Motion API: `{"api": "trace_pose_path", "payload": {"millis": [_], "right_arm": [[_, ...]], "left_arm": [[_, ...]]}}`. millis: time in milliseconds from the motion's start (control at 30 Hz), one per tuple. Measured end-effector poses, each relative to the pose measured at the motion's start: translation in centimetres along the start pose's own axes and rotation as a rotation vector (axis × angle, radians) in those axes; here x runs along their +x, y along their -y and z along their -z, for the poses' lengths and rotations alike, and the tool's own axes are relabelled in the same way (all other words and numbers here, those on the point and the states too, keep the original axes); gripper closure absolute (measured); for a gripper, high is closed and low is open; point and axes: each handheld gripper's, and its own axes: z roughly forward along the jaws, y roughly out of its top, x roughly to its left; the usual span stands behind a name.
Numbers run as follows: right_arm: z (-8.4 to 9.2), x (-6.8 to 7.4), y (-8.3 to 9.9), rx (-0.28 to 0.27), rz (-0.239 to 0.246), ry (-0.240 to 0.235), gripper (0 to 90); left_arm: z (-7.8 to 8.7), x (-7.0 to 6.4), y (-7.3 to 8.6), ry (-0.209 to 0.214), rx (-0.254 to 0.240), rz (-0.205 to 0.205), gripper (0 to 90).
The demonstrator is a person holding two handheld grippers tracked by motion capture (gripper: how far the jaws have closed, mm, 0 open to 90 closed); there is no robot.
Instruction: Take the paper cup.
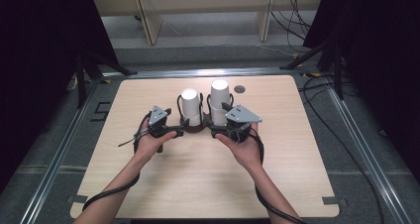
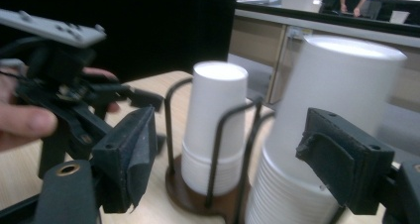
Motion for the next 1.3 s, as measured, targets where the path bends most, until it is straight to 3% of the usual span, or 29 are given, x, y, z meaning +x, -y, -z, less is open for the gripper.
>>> {"api": "trace_pose_path", "payload": {"millis": [267,300,500,600,833,867,967,1033,1067,1300], "right_arm": [[-2.4,0.4,-1.6,-0.009,0.032,-0.03,25.1],[-3.1,0.6,-2.0,-0.013,0.03,-0.051,25.5],[-4.6,1.0,-3.0,-0.006,0.031,-0.065,26.1],[-6.2,1.0,-3.5,-0.003,0.039,-0.055,27.2],[-8.1,1.1,-3.9,0.029,0.017,-0.031,29.9],[-8.3,1.2,-3.9,0.022,0.019,-0.04,30.2],[-8.9,1.3,-4.0,0.03,0.039,-0.033,30.9],[-9.0,1.5,-3.9,0.043,0.011,-0.022,30.9],[-9.2,1.4,-3.8,0.042,0.029,-0.021,31.0],[-9.7,1.3,-3.5,0.064,0.022,-0.017,31.4]], "left_arm": [[-2.0,-0.1,0.5,0.007,0.06,-0.008,10.8],[-2.3,-0.1,0.7,0.011,0.068,-0.006,11.8],[-3.2,0.1,0.9,0.009,0.08,-0.006,14.0],[-3.6,0.0,1.0,0.014,0.086,-0.004,14.2],[-4.0,0.1,1.3,0.016,0.09,0.002,14.4],[-3.8,0.3,1.2,0.009,0.133,-0.043,14.4],[-4.0,0.4,1.3,0.016,0.131,-0.04,14.6],[-4.2,0.6,1.4,0.013,0.137,-0.028,15.0],[-4.4,0.5,1.4,0.013,0.116,-0.006,14.9],[-4.5,0.4,1.3,0.018,0.133,-0.011,15.9]]}}
